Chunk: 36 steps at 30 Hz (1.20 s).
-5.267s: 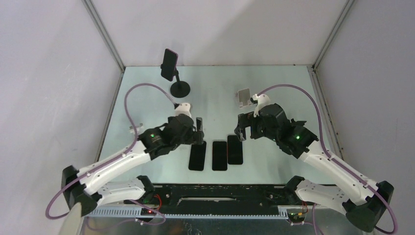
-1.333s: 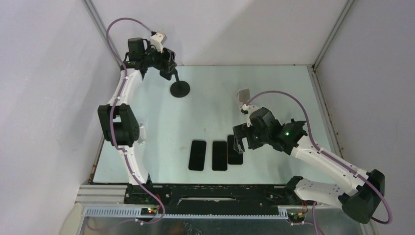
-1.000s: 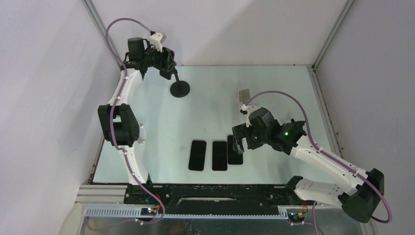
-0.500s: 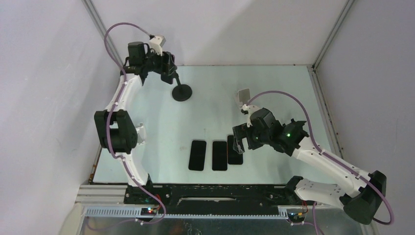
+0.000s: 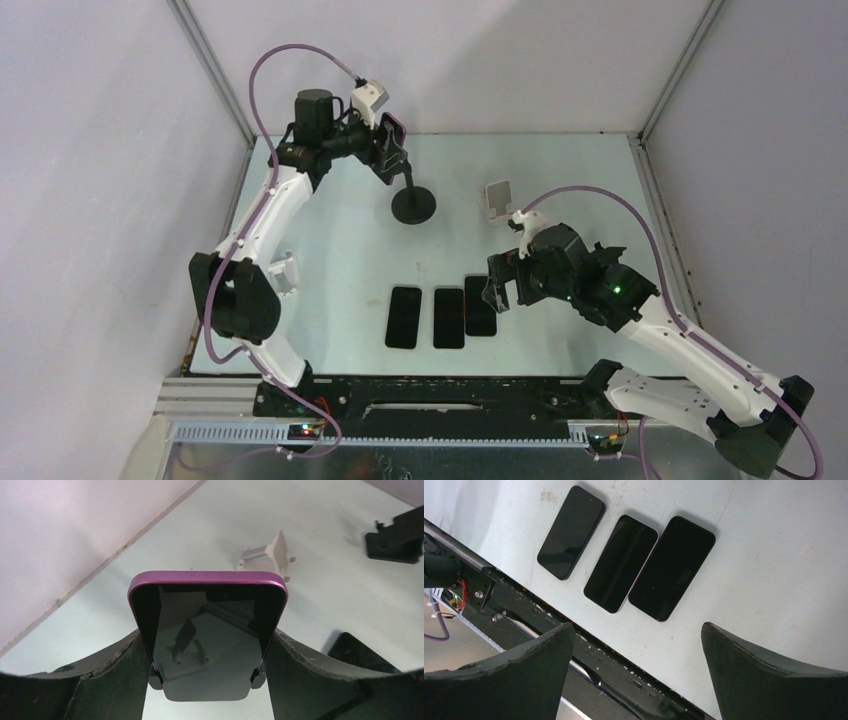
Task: Remove the phone from the phone stand
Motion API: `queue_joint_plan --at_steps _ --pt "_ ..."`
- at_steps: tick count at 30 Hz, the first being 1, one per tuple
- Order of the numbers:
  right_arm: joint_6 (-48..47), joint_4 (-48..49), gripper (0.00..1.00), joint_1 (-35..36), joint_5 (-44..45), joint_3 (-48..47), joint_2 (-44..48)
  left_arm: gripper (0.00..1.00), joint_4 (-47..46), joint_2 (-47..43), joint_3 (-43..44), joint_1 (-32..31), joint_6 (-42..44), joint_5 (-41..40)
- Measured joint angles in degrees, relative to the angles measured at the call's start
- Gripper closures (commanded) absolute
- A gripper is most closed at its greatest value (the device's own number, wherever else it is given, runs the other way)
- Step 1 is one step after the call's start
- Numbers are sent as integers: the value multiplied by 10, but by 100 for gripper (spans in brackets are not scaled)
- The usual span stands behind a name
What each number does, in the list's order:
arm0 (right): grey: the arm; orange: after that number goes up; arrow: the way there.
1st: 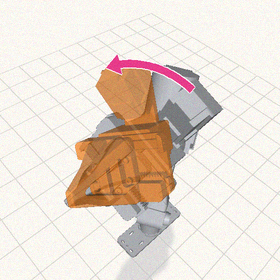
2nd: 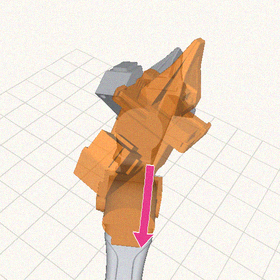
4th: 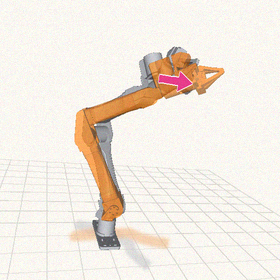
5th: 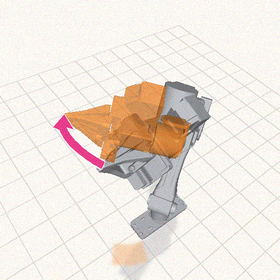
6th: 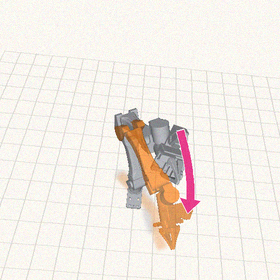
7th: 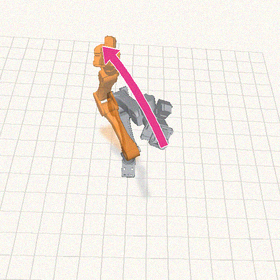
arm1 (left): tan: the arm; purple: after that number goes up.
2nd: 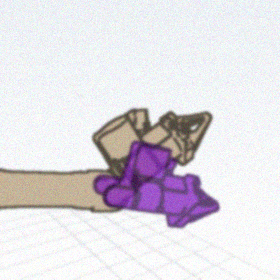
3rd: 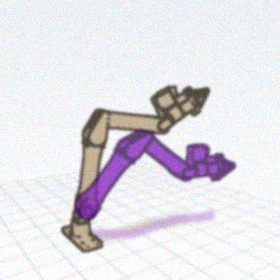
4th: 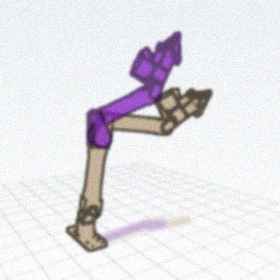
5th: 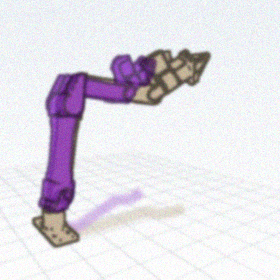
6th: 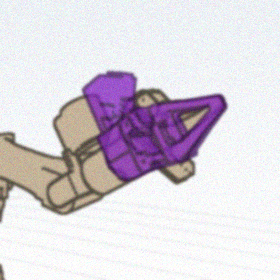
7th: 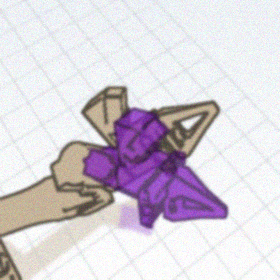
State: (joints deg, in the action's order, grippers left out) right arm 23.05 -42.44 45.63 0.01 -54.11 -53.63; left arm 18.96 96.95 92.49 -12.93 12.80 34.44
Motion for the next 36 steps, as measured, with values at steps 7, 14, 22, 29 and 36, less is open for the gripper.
queue_joint_plan --at_steps 7,14,22,29,36 --pt "-16 19 1 -1 -14 0 30 100 -18 -64 -58 -21 35 70" --pt "-86 83 1 -2 -72 0 57 100 -7 -129 -102 -80 76 169" --pt "-159 168 3 -2 -175 0 97 100 13 -197 -131 -137 115 275" --pt "-222 204 4 -2 -251 1 112 100 9 -237 -172 -183 112 336" --pt "-260 298 10 0 -283 69 139 100 9 -254 -196 -225 112 346"
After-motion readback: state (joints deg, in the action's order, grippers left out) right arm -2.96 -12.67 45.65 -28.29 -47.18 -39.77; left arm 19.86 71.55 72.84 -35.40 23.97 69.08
